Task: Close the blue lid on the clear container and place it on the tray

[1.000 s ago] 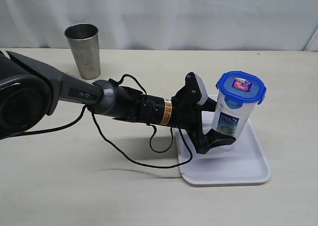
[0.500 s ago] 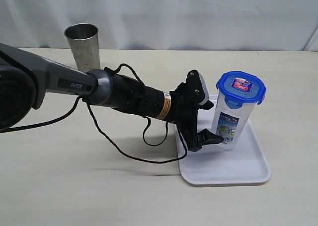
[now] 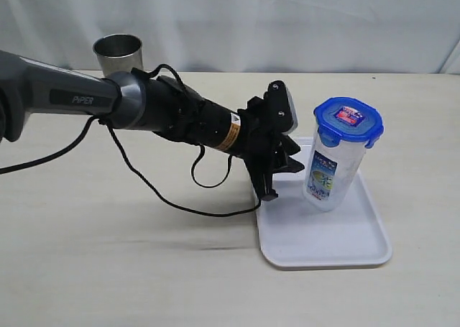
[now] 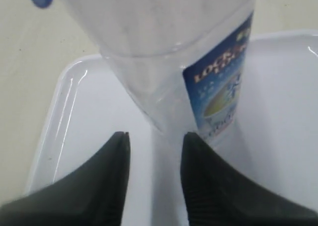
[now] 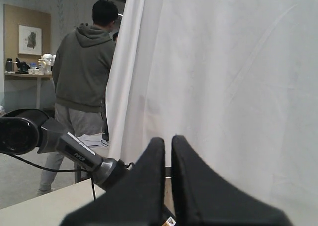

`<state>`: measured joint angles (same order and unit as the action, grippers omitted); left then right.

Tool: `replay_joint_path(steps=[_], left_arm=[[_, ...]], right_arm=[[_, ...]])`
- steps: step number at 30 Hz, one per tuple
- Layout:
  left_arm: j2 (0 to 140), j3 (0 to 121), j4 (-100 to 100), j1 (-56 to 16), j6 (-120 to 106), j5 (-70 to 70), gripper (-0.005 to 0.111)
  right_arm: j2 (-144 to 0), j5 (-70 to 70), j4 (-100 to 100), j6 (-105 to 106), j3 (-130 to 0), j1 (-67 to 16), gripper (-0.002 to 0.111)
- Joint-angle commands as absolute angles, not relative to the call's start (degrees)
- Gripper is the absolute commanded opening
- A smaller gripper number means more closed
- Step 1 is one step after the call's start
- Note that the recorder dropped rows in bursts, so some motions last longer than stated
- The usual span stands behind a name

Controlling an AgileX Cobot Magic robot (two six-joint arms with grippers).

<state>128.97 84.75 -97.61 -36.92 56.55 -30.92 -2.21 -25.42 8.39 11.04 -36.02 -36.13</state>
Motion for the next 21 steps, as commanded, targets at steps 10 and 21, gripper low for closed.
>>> replay_joint_path(steps=[10, 21], left_arm=[[116.97, 77.28, -99.95, -32.16, 66.57, -24.9, 0.0], [98.56, 65.52, -99.95, -32.16, 68.89, -20.86, 0.0]], right_arm=[[-2.04, -25.98, 7.89, 10.69, -35.83, -35.81, 0.005], [-2.04, -27.32, 8.09, 10.69, -35.83, -35.81, 0.005]])
